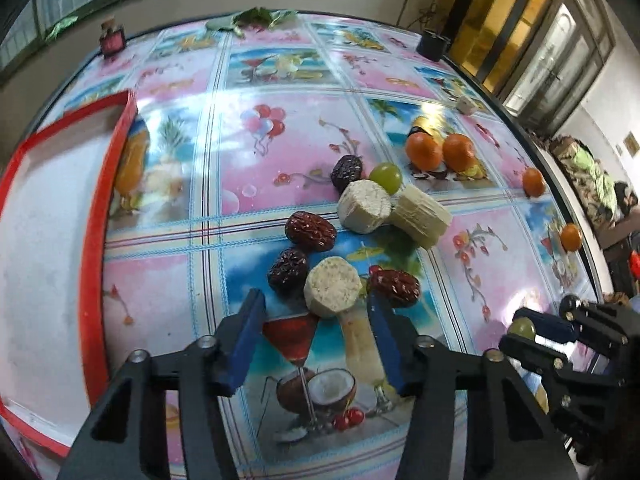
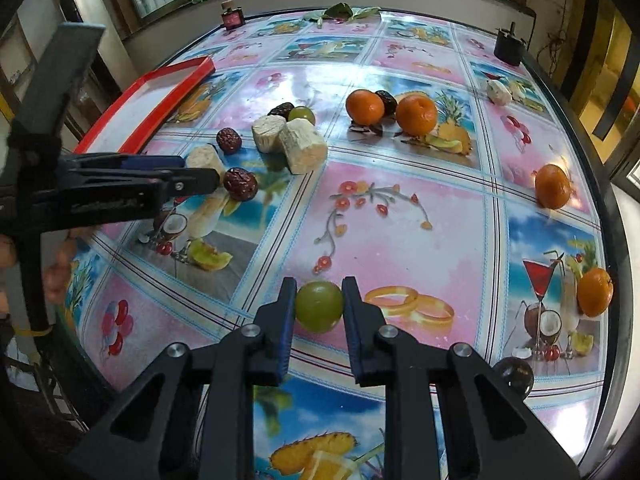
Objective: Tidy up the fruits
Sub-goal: 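Grasp a green grape with the right tool while the left tool grasps a white round slice, then carry the grape and the white slice over the red-rimmed tray with both tools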
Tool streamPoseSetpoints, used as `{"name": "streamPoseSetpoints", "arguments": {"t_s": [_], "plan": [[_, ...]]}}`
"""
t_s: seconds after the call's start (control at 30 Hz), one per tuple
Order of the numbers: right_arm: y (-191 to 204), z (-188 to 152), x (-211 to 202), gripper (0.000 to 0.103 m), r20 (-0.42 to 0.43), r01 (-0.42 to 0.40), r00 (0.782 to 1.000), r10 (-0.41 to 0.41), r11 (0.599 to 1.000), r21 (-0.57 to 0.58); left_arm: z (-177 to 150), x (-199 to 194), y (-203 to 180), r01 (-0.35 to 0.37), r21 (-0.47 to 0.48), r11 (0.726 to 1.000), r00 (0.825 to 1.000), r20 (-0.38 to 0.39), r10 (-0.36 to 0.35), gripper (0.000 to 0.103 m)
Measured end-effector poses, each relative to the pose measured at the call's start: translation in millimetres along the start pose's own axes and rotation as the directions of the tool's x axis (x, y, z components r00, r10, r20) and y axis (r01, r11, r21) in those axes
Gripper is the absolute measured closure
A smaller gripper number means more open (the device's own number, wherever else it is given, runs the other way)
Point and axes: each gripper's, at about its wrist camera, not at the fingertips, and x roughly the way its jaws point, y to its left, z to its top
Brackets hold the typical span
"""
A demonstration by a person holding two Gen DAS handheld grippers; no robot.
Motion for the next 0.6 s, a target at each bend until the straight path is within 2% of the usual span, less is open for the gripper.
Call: {"name": "streamPoseSetpoints", "arguments": {"t_s": [0.03,0.17,0.4,0.6], "plan": [[-0.9,-0.1,0.4,0.079,-0.001,-0.002,1.000,0.002,1.000,0.003,0.6,0.2,0.6,0.000,-0.010,1.000,1.000,0.009,0.000,0.055],[-2.6,-0.7,3.2,0.079,-0.009,-0.013,1.000,0.013,1.000,0.008,3.2,0.6,0.8,0.041,-0.051,0.998,0.999,0.019,-0.040,0.075],[-1.0,-1.3,-0.1,0.079,0.008,-0.011,1.000,0.011,1.000,-0.003,-12.1,-8.7,1.8,0.071,-0.075,0.995,0.997,0.026,-0.069,0.075],[4.2,1.0,-7.2,0.079,0.031,-0.023,0.999,0.023,1.000,-0.001,-30.7,-31.9,2.7,0.071,-0.035,0.997,0.996,0.052,-0.069,0.075]]}}
